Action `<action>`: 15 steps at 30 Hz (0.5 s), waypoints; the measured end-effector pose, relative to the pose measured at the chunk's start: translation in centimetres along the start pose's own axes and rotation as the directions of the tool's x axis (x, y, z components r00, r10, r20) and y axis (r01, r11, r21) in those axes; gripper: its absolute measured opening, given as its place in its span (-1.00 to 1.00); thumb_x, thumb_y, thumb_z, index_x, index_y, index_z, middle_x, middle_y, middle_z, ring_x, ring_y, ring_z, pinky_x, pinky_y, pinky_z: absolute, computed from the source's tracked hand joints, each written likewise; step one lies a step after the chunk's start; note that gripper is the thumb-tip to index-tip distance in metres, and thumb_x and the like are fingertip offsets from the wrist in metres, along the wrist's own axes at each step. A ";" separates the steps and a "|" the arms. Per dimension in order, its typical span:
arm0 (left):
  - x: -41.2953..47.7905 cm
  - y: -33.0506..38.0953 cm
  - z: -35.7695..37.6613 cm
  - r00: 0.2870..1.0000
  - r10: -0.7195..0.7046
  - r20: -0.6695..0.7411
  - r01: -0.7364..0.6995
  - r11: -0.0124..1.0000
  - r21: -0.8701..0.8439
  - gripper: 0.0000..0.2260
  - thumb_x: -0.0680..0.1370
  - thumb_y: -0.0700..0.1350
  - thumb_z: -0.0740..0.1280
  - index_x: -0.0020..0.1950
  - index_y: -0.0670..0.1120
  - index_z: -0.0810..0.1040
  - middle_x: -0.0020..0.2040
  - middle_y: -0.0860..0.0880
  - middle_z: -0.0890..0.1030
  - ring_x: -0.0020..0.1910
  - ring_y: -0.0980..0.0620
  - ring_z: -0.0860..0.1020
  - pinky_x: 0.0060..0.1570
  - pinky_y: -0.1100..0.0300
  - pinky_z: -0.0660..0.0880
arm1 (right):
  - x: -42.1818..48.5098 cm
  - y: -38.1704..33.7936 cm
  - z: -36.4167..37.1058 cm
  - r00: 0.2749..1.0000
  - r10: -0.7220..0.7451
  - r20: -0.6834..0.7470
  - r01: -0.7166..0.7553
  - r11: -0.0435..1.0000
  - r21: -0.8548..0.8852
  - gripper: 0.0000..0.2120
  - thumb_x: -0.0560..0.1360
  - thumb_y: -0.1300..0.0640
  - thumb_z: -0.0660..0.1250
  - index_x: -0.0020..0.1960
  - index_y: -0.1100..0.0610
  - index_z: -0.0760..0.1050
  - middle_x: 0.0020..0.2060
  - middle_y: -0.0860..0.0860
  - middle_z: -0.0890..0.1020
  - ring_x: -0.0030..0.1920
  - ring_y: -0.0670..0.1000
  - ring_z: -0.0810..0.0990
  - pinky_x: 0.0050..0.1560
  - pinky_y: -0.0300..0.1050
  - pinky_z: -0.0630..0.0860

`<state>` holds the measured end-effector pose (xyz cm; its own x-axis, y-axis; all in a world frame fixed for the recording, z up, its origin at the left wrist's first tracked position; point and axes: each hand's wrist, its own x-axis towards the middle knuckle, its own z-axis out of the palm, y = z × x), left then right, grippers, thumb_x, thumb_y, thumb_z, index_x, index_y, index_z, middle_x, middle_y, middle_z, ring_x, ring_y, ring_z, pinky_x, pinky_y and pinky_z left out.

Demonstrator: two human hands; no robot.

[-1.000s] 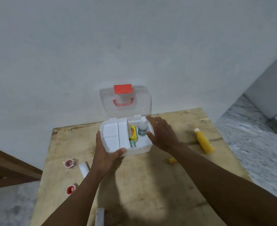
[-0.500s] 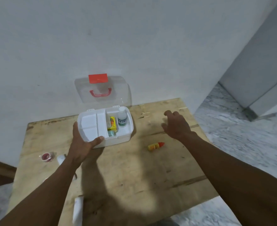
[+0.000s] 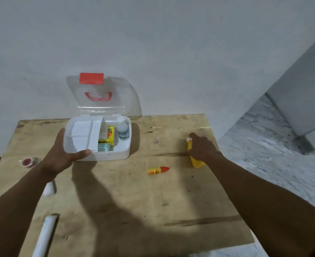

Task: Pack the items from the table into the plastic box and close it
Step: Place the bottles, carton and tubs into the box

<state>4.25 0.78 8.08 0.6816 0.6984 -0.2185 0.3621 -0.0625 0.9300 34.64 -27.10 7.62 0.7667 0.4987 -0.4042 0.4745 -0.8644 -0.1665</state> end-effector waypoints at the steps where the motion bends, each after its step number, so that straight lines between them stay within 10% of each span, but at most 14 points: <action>1: -0.2 0.4 0.3 1.000 0.002 0.004 -0.002 1.000 0.001 -0.43 0.34 -0.14 0.59 0.16 0.24 0.38 0.08 0.30 0.48 0.08 0.15 0.46 -0.15 0.17 0.47 | 0.3 0.2 0.0 1.000 -0.007 0.008 0.007 1.000 0.007 -0.55 0.51 0.18 0.28 0.38 0.04 0.31 0.15 0.22 0.53 0.16 0.29 0.56 0.06 0.02 0.50; 8: -0.7 1.8 1.4 1.000 -0.028 0.009 0.028 1.000 -0.003 -0.49 0.46 -0.30 0.45 0.08 0.29 0.40 0.04 0.22 0.49 0.02 0.19 0.46 -0.18 0.19 0.46 | 1.1 0.8 0.2 0.999 -0.031 0.033 0.029 0.998 0.064 -0.51 0.49 0.19 0.32 0.40 0.04 0.33 0.22 0.23 0.53 0.22 0.29 0.53 0.11 -0.02 0.47; 11: -0.6 1.4 0.7 0.999 -0.024 0.048 0.024 1.000 -0.015 -0.40 0.32 -0.10 0.59 0.10 0.45 0.42 0.07 0.29 0.54 0.05 0.20 0.49 -0.18 0.16 0.50 | 0.9 0.7 0.2 0.999 -0.026 0.019 0.023 0.992 0.122 -0.54 0.44 0.22 0.34 0.31 0.04 0.34 0.18 0.16 0.56 0.15 0.26 0.56 -0.05 -0.09 0.44; 15: -0.1 -0.4 -0.4 0.999 -0.020 0.031 0.019 1.000 0.013 -0.13 0.16 0.13 0.59 0.40 0.19 0.27 0.31 0.08 0.41 0.26 -0.03 0.44 -0.11 0.05 0.56 | -0.4 -0.3 -0.4 0.998 -0.056 -0.040 0.062 0.980 0.190 -0.49 0.40 0.20 0.41 0.27 0.04 0.29 -0.04 0.13 0.55 0.03 0.25 0.59 -0.14 -0.07 0.42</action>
<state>3.79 1.01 7.84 0.6935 0.6774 -0.2455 0.3835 -0.0585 0.9217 34.33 -26.97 8.16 0.7559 0.5482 -0.3579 0.4304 -0.8281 -0.3592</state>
